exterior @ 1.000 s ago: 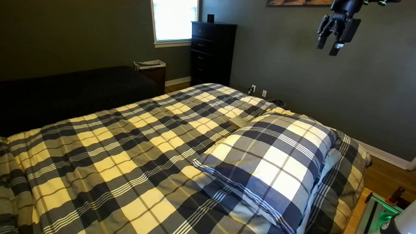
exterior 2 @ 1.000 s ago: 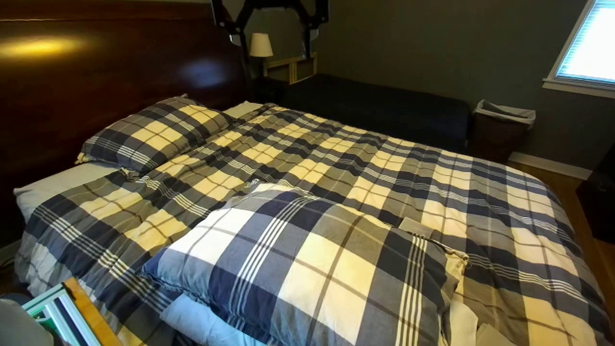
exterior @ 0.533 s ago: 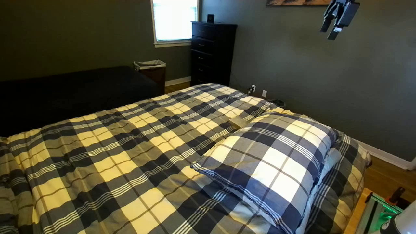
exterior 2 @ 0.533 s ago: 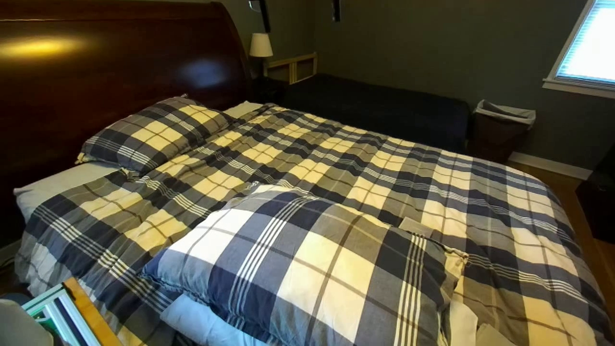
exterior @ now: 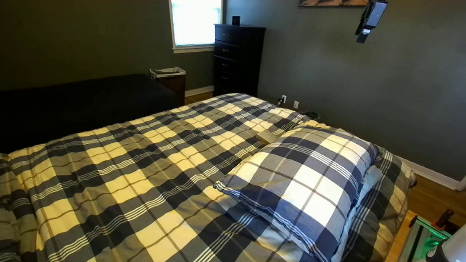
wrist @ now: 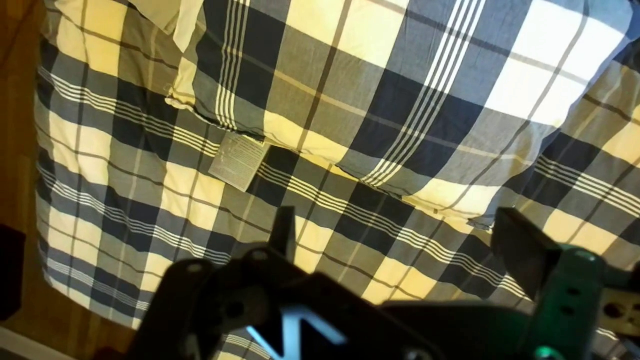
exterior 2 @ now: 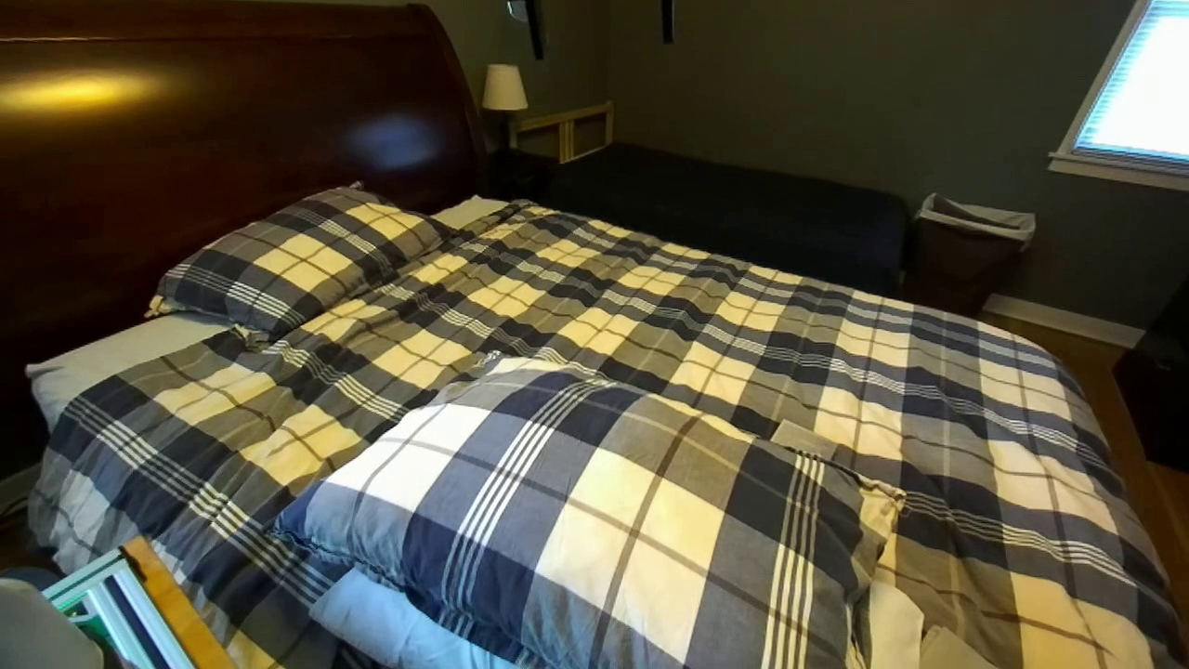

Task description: Move the white pillow forward, then put the checked pillow on the white pillow

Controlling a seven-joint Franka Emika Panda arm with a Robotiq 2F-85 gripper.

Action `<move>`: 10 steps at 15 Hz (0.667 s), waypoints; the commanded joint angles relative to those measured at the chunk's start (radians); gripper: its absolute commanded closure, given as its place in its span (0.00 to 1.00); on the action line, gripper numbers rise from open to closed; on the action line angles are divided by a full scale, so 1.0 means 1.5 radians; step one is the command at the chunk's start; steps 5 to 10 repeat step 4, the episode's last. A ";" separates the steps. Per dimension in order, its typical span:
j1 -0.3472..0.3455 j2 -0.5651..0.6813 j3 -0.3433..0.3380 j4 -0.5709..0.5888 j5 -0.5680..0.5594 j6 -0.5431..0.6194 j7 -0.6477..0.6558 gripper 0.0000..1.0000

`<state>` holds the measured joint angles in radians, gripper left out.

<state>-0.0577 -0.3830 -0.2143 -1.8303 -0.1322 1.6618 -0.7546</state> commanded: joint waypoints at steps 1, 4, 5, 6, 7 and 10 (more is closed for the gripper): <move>0.000 0.002 0.000 0.003 0.000 -0.002 0.001 0.00; 0.000 0.002 0.000 0.004 0.000 -0.002 0.003 0.00; 0.000 0.002 0.000 0.004 0.000 -0.002 0.003 0.00; 0.000 0.002 0.000 0.004 0.000 -0.002 0.003 0.00; 0.000 0.002 0.000 0.004 0.000 -0.002 0.003 0.00; 0.000 0.002 0.000 0.004 0.000 -0.002 0.003 0.00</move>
